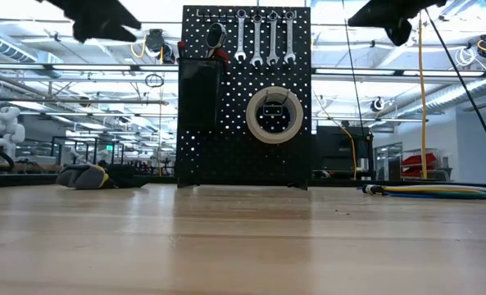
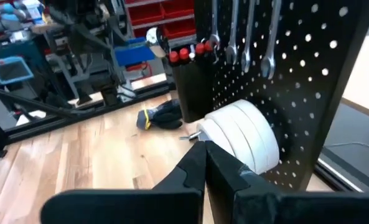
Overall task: Hang tools onto peg board
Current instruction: Return to Home Position
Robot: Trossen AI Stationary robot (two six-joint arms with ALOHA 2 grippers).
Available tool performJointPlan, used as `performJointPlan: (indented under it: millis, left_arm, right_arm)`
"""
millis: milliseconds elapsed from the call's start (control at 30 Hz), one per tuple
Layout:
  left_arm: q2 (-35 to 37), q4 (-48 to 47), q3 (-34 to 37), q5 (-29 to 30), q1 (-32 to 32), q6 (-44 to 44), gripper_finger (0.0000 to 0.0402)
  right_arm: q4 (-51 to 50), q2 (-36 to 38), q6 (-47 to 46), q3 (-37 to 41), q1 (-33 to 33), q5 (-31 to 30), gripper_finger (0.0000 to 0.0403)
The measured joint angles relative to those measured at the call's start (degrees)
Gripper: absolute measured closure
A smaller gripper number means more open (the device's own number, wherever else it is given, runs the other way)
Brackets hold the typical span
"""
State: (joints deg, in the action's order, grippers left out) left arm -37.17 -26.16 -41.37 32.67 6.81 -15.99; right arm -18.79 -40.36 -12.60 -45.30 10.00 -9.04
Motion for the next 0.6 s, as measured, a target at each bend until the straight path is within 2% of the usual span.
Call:
performJointPlan:
  millis: [100,300,433,600]
  left_arm:
    - [5.4,2.6,4.2,0.0,-0.4,-1.2,0.0190]
    - [15.9,3.5,8.8,0.1,-1.5,-2.7,0.0190]
    - [21.7,3.1,12.1,3.0,-2.2,-2.9,0.0190]
    - [27.7,3.2,16.2,4.1,-2.7,-4.4,0.0190]
  right_arm:
    - [2.6,1.9,0.1,2.8,0.0,0.0,0.0403]
    - [14.7,6.6,-1.8,13.3,0.0,0.2,0.0403]
    - [21.5,10.0,-3.4,19.7,0.0,0.4,0.0403]
    - [25.0,15.9,-6.2,26.2,0.0,0.4,0.0403]
